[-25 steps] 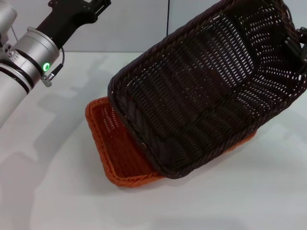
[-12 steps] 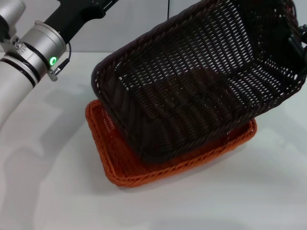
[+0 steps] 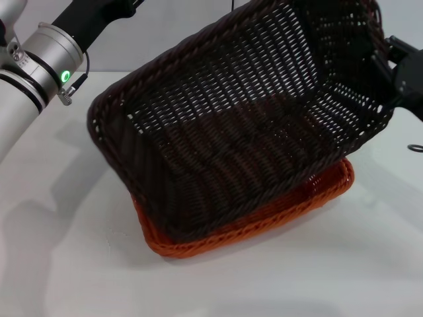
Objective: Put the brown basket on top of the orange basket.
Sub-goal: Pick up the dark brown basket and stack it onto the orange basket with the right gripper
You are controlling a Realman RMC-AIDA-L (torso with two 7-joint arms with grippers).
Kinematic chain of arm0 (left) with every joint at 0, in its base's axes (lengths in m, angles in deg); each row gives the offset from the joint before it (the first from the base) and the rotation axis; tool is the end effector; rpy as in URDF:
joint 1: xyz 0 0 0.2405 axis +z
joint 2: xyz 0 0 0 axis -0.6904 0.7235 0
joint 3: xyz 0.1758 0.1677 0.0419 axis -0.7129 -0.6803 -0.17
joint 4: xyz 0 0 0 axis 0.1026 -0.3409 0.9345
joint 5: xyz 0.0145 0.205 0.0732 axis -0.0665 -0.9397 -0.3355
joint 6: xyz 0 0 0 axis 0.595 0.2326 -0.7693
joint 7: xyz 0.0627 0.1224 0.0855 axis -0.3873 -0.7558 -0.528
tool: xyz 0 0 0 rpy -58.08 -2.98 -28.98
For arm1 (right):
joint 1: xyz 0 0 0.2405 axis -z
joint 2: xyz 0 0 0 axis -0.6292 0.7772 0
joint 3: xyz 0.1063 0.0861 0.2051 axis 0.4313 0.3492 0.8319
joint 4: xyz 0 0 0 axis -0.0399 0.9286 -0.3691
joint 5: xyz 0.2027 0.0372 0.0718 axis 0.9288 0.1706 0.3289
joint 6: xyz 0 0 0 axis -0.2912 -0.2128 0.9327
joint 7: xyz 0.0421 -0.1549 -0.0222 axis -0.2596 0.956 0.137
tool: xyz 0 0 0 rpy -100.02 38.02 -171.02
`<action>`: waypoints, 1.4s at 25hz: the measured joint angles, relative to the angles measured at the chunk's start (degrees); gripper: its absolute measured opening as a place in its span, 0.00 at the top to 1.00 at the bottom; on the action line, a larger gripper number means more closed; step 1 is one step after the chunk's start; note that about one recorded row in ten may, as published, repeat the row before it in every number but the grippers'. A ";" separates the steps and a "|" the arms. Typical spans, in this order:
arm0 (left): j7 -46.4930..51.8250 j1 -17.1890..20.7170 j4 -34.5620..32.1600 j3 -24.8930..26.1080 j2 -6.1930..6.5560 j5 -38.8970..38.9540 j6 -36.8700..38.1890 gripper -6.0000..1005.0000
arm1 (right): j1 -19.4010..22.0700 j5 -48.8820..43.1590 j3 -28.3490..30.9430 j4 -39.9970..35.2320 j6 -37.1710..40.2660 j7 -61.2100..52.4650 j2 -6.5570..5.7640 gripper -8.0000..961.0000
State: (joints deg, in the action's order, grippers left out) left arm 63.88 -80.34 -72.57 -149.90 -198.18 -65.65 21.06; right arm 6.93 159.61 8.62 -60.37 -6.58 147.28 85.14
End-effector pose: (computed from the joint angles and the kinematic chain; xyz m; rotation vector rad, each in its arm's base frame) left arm -0.1846 0.4665 0.0231 -1.8250 -0.5152 -0.9991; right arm 0.2201 0.3541 0.0247 -2.0909 0.3005 1.3637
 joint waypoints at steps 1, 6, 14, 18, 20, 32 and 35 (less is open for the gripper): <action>-0.04 0.01 0.00 0.07 0.03 -0.03 -0.15 0.19 | 0.00 0.00 0.00 0.00 0.00 0.00 0.00 0.77; -0.93 -0.08 0.06 0.28 0.20 -0.12 -0.68 0.19 | 0.34 0.00 -0.59 3.37 -1.12 2.50 0.10 0.76; -1.01 -0.28 -0.07 0.28 0.28 -0.15 -1.17 0.19 | 2.07 0.01 -0.11 7.60 -1.69 5.33 0.25 0.74; -1.03 -0.32 -0.48 0.23 0.28 -0.15 -1.17 0.19 | 3.08 0.01 0.12 9.15 -1.70 6.73 0.42 0.73; -1.03 -0.43 -0.57 0.10 0.28 -0.15 -1.18 0.19 | 3.38 0.01 0.49 11.22 -1.27 8.25 0.45 0.73; -1.03 -0.97 -0.59 0.23 0.28 -0.25 -1.17 0.19 | 3.84 -0.32 0.33 13.24 5.77 8.40 0.36 0.70; -1.46 -1.14 -0.59 0.26 0.33 -0.27 -1.21 0.19 | 3.91 -0.61 0.14 13.50 7.74 7.69 0.23 0.69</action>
State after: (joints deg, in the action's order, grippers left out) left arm 62.43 -81.48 -73.15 -149.64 -197.85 -65.92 19.84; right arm 10.84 159.00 8.76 -46.87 1.16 154.97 85.38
